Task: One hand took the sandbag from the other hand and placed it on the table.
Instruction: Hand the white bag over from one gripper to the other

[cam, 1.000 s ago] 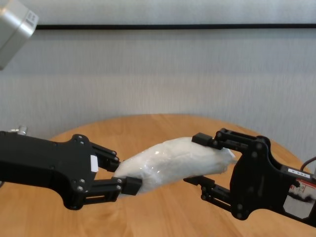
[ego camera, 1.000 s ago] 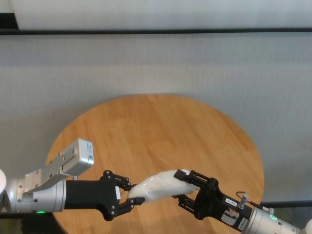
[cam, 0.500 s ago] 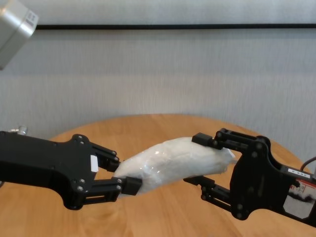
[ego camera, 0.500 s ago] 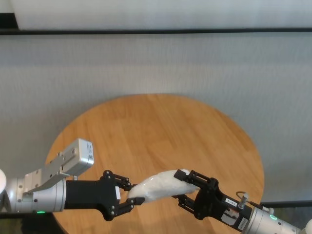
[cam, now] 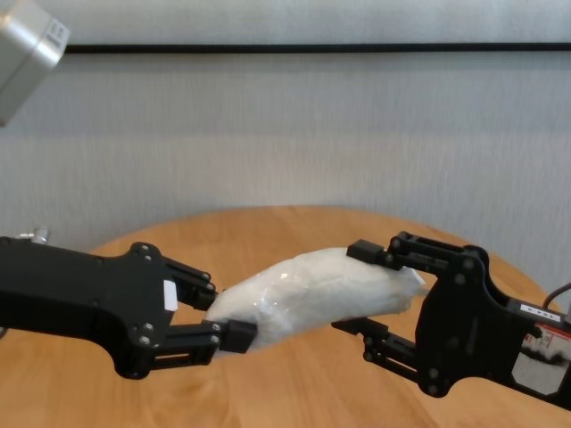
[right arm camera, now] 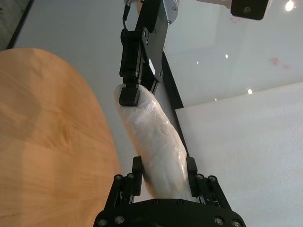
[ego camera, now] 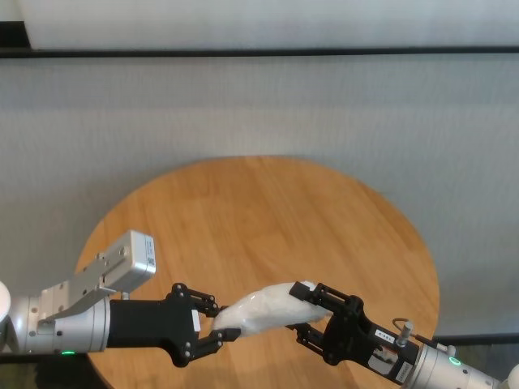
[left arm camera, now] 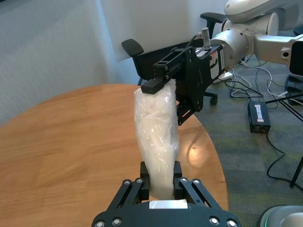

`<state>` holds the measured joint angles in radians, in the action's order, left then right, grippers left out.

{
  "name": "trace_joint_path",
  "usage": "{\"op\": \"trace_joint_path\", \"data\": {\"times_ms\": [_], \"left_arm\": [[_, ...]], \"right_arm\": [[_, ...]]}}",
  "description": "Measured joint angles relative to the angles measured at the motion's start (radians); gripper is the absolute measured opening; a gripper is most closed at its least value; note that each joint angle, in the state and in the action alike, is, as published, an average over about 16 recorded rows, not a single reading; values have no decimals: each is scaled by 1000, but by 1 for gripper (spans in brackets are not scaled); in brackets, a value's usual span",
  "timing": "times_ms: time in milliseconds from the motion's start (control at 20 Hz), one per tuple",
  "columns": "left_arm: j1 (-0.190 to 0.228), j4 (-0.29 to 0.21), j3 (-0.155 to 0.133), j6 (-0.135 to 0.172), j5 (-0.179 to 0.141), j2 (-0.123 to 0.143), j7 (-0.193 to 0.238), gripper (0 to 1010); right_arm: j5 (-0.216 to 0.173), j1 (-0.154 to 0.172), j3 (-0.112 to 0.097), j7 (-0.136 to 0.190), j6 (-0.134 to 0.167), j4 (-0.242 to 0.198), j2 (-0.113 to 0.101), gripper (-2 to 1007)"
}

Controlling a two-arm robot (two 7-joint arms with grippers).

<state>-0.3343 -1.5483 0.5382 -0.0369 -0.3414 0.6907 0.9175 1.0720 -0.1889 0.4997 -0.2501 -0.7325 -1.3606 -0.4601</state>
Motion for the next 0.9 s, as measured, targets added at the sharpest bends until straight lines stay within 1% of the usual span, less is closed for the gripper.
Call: {"op": "trace_joint_path", "data": {"times_ms": [150, 300, 700, 900], "left_arm": [[0, 0, 0, 0, 0, 0, 0, 392], [0, 0, 0, 0, 0, 0, 0, 474], [0, 0, 0, 0, 0, 0, 0, 757], [0, 0, 0, 0, 0, 0, 0, 873]], "right_arm": [[0, 0, 0, 0, 0, 0, 0, 528], [0, 0, 0, 0, 0, 0, 0, 528], [0, 0, 0, 0, 0, 0, 0, 528], [0, 0, 0, 0, 0, 0, 0, 528]]}}
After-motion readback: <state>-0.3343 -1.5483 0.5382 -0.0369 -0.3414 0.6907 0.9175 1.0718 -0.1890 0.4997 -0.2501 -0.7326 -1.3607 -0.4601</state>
